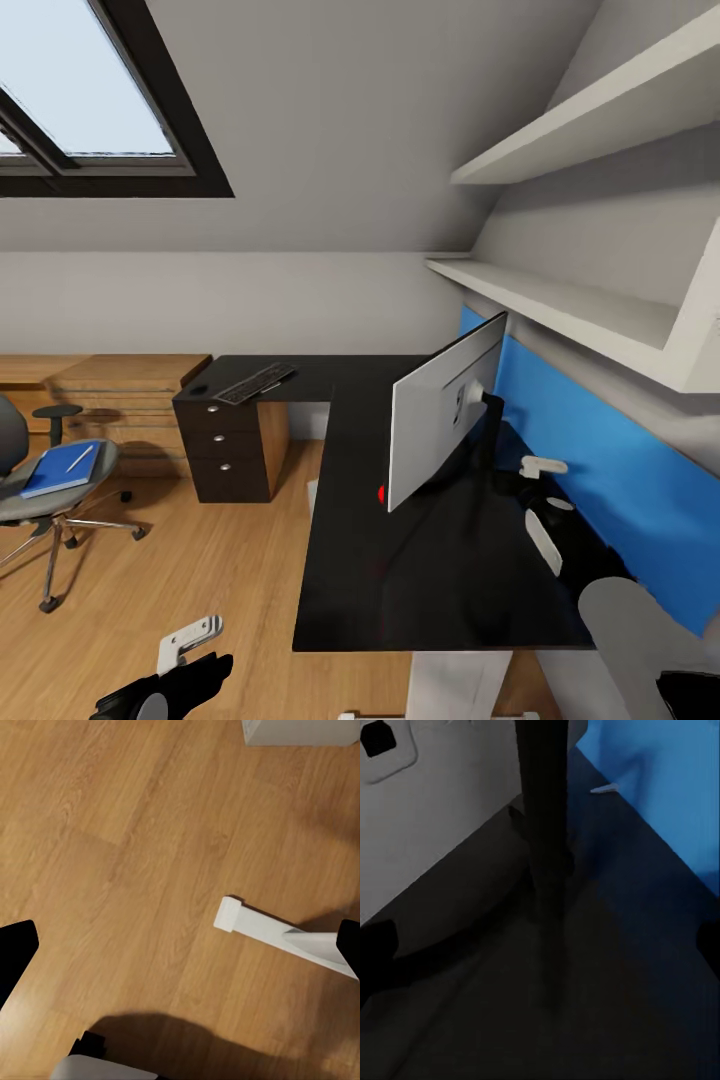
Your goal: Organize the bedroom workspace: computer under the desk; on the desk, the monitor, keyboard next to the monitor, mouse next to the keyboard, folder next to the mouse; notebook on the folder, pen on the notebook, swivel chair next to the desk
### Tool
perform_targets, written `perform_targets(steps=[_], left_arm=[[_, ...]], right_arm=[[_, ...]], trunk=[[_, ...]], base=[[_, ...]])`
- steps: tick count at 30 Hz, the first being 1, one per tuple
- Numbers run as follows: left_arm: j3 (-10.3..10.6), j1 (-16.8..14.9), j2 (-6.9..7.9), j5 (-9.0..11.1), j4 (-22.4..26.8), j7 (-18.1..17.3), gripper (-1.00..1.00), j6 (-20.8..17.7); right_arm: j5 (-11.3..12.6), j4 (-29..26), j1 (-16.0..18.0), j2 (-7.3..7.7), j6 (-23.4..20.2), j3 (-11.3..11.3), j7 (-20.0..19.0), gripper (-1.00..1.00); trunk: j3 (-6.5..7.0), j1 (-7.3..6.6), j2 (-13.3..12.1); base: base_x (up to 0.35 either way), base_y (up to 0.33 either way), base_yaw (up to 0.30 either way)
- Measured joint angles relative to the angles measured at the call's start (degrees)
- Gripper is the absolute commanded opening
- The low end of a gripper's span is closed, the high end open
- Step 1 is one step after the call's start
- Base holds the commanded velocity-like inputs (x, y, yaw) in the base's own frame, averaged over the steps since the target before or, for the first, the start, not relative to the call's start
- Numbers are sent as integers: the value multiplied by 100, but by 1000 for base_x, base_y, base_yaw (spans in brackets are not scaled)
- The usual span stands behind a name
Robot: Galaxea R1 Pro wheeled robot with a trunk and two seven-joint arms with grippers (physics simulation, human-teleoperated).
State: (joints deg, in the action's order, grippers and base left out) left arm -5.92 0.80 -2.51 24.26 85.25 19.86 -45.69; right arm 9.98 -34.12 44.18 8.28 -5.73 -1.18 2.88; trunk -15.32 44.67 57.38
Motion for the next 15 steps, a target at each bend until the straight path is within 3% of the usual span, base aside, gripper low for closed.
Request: perform_targets(steps=[3, 8, 15], left_arm=[[0, 0, 0, 0, 0, 0, 100, -1], [-5, 0, 2, 0, 1, 0, 100, 0], [-96, 0, 8, -1, 0, 7, 100, 5]], right_arm=[[78, -747, -337, -123, -340, -4, 204, 100], [150, -2935, -1368, -512, -1076, 6, 1542, 100], [157, -4103, -2102, -702, -1519, 18, 2029, 100]], trunk=[[0, 0, 0], [0, 0, 0], [-1, 0, 0]], base=[[-1, 0, 0], [0, 0, 0], [0, 0, 0]])
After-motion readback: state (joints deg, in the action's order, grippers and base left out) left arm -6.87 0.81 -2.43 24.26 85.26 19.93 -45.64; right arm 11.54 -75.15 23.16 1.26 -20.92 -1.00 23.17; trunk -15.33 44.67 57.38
